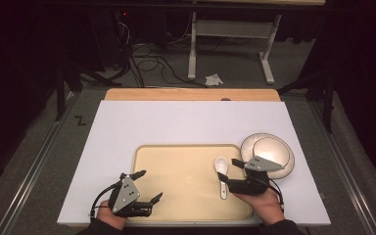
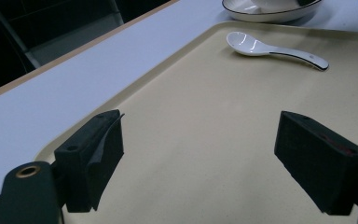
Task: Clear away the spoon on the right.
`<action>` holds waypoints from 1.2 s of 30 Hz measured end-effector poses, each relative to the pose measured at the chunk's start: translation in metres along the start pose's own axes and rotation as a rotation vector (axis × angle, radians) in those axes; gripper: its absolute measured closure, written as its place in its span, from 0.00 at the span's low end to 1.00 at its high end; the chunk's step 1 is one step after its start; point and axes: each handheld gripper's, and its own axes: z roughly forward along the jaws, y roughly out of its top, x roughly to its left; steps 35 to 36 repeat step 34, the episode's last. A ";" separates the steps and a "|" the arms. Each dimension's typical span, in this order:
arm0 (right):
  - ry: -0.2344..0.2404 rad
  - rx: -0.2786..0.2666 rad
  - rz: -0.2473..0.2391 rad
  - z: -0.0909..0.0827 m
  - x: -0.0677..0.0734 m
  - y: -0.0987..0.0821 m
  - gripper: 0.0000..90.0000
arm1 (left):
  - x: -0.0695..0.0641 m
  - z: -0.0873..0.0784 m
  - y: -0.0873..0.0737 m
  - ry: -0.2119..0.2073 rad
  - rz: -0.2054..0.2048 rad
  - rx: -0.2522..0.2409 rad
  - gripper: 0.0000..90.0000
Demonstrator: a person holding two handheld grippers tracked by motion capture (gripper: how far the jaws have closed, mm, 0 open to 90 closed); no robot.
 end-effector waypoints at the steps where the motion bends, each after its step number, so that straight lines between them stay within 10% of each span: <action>1: -0.006 -0.025 -0.004 -0.006 0.000 -0.002 0.18 | 0.000 0.000 0.000 0.000 0.000 0.001 0.18; 17: -0.129 -0.132 0.022 -0.078 -0.025 -0.036 0.01 | 0.001 0.000 -0.001 0.011 -0.012 0.000 0.18; 36: -0.120 -0.122 0.045 -0.075 -0.029 -0.039 0.01 | 0.002 -0.001 0.000 0.009 -0.012 -0.001 0.18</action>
